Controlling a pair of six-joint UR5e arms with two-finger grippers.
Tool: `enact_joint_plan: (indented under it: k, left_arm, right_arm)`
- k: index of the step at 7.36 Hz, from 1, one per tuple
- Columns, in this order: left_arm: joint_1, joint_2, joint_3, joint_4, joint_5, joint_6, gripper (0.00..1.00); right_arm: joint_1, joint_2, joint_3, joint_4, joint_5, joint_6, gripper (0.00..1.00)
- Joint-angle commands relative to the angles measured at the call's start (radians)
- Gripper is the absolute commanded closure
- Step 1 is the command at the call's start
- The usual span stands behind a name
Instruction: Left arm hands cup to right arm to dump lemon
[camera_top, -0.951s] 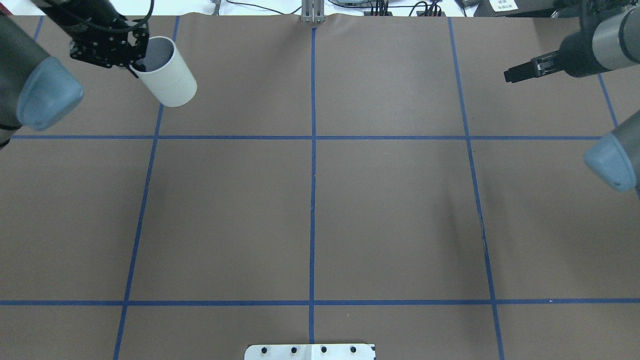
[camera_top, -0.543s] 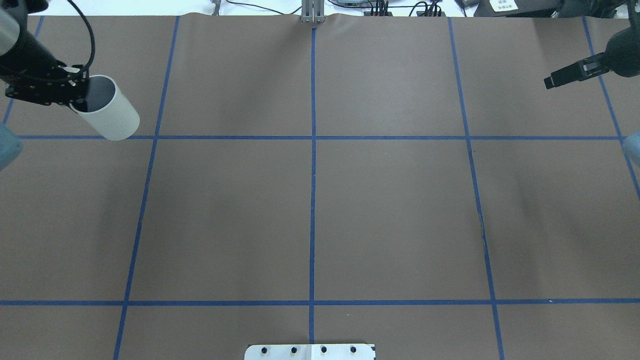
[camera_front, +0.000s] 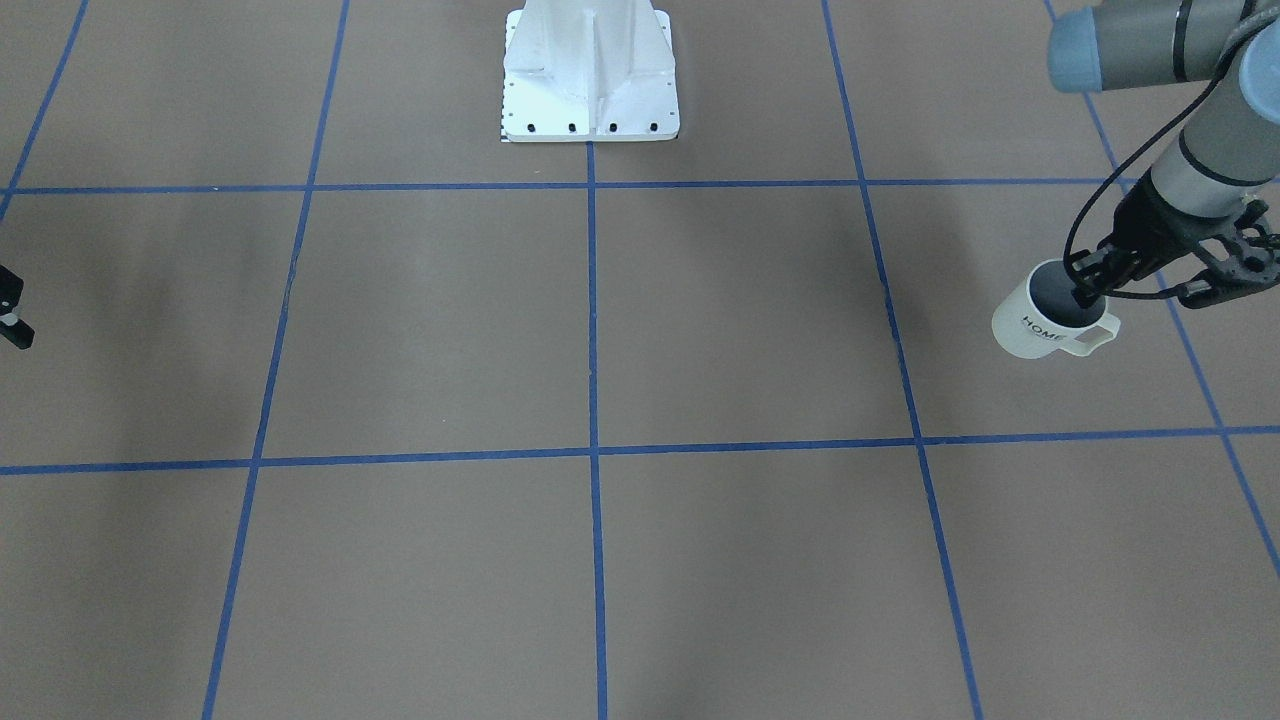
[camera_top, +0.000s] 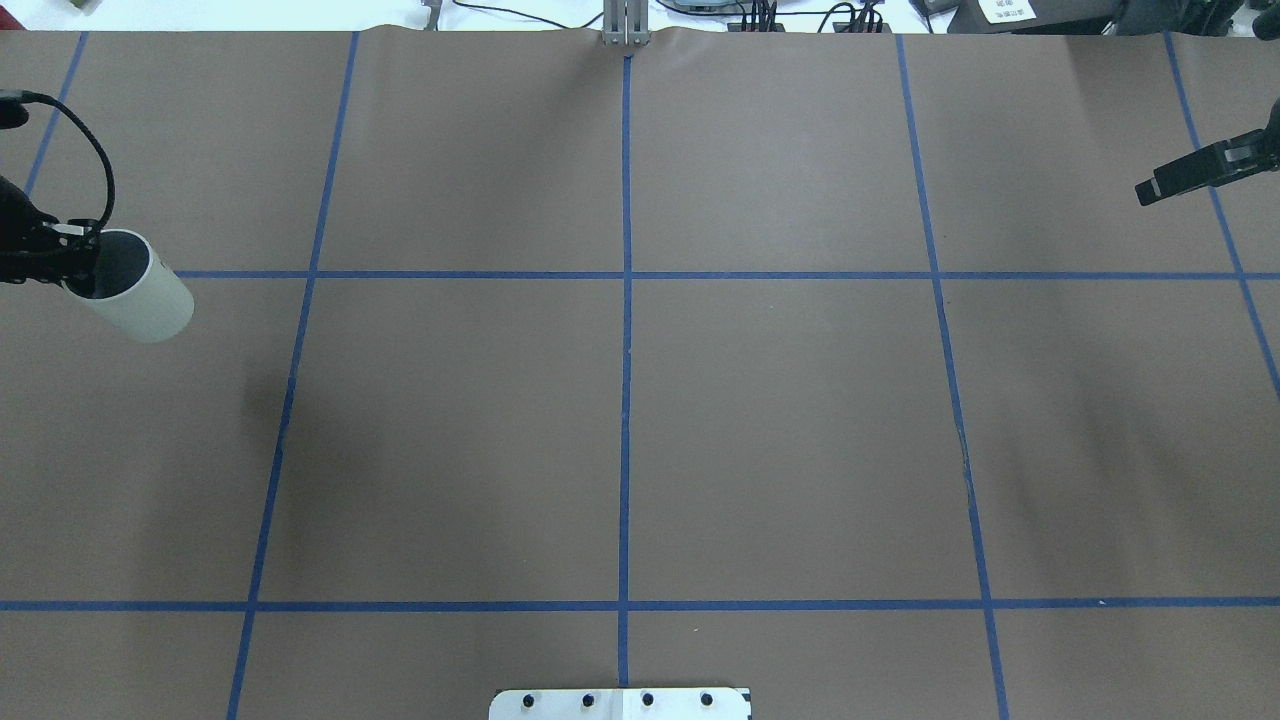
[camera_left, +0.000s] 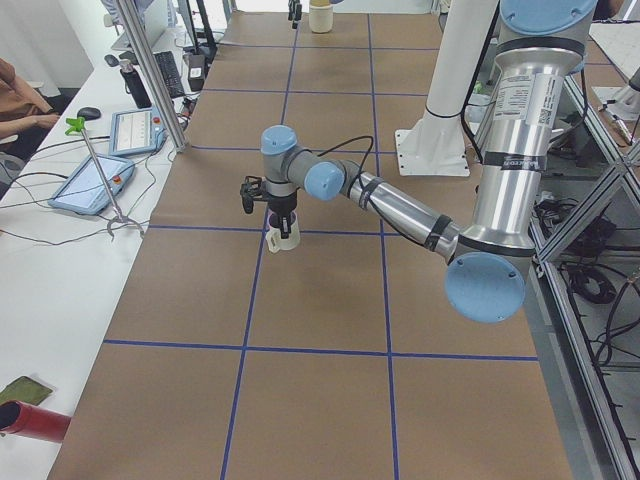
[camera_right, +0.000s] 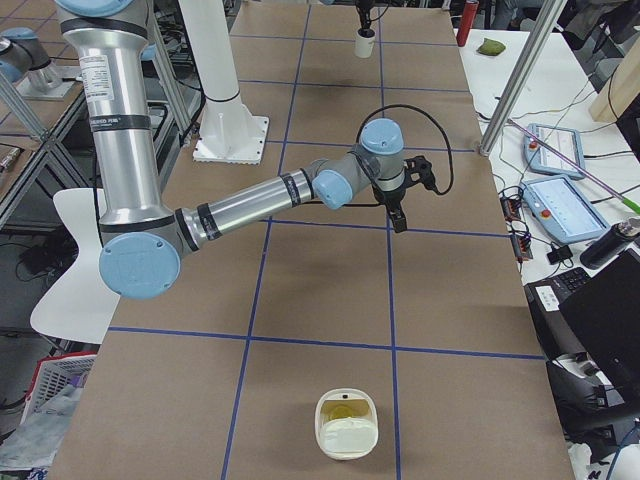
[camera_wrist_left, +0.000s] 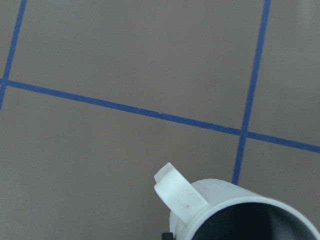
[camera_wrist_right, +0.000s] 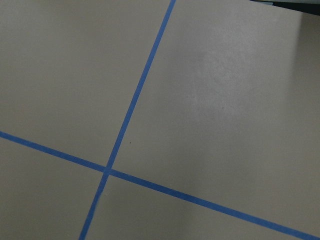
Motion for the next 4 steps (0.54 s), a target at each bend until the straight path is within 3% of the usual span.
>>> enact_joint_plan:
  k: [1,4]
  left_arm:
    - [0.002,0.045,0.105,-0.159,-0.004,0.002,1.00]
    - [0.004,0.080,0.124,-0.205,-0.059,0.005,1.00]
  right_arm:
    - [-0.001,0.001,-0.005,-0.002,0.002,-0.001,0.00]
    - [-0.002,0.005,-0.007,-0.003,0.002,-0.001,0.00]
